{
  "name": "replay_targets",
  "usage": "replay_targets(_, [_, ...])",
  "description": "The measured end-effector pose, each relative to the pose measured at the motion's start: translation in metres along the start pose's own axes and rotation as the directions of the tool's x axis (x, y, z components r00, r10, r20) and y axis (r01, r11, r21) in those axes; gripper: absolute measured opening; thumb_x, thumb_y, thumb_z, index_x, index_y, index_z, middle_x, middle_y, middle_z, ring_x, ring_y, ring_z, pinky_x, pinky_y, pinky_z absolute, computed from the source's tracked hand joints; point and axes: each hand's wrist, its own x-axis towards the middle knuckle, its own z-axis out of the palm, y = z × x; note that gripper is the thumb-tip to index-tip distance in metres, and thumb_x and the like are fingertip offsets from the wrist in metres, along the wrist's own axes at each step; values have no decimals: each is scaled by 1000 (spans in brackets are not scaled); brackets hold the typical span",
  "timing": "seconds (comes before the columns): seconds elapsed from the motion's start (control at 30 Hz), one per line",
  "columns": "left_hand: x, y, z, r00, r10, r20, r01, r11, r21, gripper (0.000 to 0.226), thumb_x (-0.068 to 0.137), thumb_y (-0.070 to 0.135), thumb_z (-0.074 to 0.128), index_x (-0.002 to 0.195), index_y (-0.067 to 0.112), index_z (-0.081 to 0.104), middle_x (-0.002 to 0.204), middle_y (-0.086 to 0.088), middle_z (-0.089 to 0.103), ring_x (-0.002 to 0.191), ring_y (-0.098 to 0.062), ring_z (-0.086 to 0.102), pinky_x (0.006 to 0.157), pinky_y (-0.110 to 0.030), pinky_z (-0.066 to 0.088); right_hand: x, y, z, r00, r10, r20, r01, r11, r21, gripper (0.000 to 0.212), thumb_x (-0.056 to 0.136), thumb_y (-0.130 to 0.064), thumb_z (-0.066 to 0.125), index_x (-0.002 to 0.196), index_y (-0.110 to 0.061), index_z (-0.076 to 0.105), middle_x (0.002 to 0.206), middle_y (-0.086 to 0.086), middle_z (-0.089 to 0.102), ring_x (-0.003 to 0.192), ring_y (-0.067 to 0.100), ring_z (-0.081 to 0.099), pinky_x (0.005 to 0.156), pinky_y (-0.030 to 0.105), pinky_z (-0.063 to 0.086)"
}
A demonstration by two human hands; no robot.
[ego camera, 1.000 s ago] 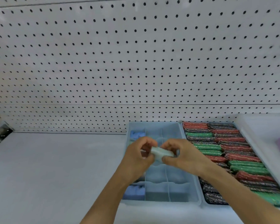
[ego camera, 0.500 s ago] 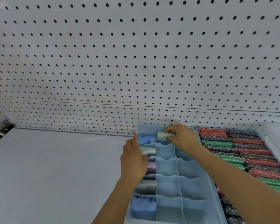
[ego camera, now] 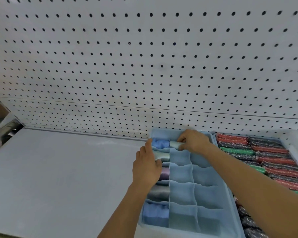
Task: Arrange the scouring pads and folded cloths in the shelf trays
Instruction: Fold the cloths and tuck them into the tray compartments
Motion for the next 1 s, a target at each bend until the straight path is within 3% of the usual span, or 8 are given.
replay_targets(0.13, [0, 0, -1, 1000, -10, 9, 10, 1000, -13, 73, 93, 21, 57, 151, 26, 13, 141, -7, 42, 124, -25, 43, 98, -36, 41, -11, 9, -4, 997, -56, 48, 47, 983, 180, 18, 86, -11, 61, 101, -4, 67, 95, 16, 66, 60, 19, 54, 50, 25, 46])
replay_targets(0.27, [1, -1, -1, 999, -30, 28, 31, 999, -31, 75, 92, 22, 59, 152, 23, 13, 146, -9, 38, 130, -27, 41, 102, -35, 37, -49, 16, -16, 995, -35, -90, 67, 922, 382, 32, 92, -7, 58, 124, -12, 62, 123, 2, 58, 67, 9, 56, 68, 28, 55])
replay_targets(0.4, [-4, 7, -3, 995, -16, -101, 25, 996, 88, 69, 91, 24, 62, 149, 18, 25, 150, -10, 34, 134, -28, 36, 107, -38, 34, -107, 36, -25, 951, -108, -290, 228, 879, 420, 21, 92, -13, 60, 105, -25, 69, 105, 0, 70, 61, 5, 65, 69, 34, 58])
replay_targets(0.47, [-10, 24, 2, 971, 97, -217, -69, 989, 132, 62, 88, 21, 65, 143, 13, 38, 143, -12, 43, 130, -31, 40, 105, -42, 36, -140, 53, -31, 911, -72, -406, 266, 854, 447, 20, 91, -11, 61, 100, -25, 72, 88, -5, 71, 66, 9, 67, 70, 36, 58])
replay_targets(0.53, [-20, 56, 18, 937, 253, -240, -245, 968, 64, 52, 86, 21, 63, 134, 10, 49, 132, -13, 52, 122, -32, 46, 102, -44, 38, -173, 74, -40, 870, -3, -493, 256, 857, 448, 20, 91, -10, 62, 101, -23, 73, 76, -21, 65, 65, -3, 62, 67, 18, 51])
replay_targets(0.7, [-63, 168, 73, 804, 591, -71, -594, 790, -154, 40, 92, 19, 62, 131, 17, 52, 127, 6, 47, 121, -6, 39, 103, -19, 27, -242, 152, -66, 712, 224, -665, 188, 852, 489, 17, 89, -12, 66, 92, -27, 73, 70, -22, 65, 58, 2, 57, 58, 11, 42])
replay_targets(0.83, [-91, 232, 115, 638, 768, 60, -734, 630, -256, 39, 96, 29, 58, 134, 23, 50, 135, 8, 46, 127, -5, 38, 108, -18, 27, -280, 240, -85, 623, 356, -696, -26, 899, 437, 17, 84, -12, 70, 91, -27, 72, 82, -14, 71, 62, 4, 59, 66, 15, 45])
replay_targets(1.0, [-109, 264, 160, 455, 838, 303, -839, 517, -170, 60, 93, 59, 33, 139, 24, 48, 150, 8, 40, 146, -9, 20, 120, -37, 14, -301, 341, -96, 663, 570, -486, -490, 821, 294, 37, 83, -29, 69, 117, -15, 65, 112, 7, 67, 101, 27, 61, 81, 31, 44])
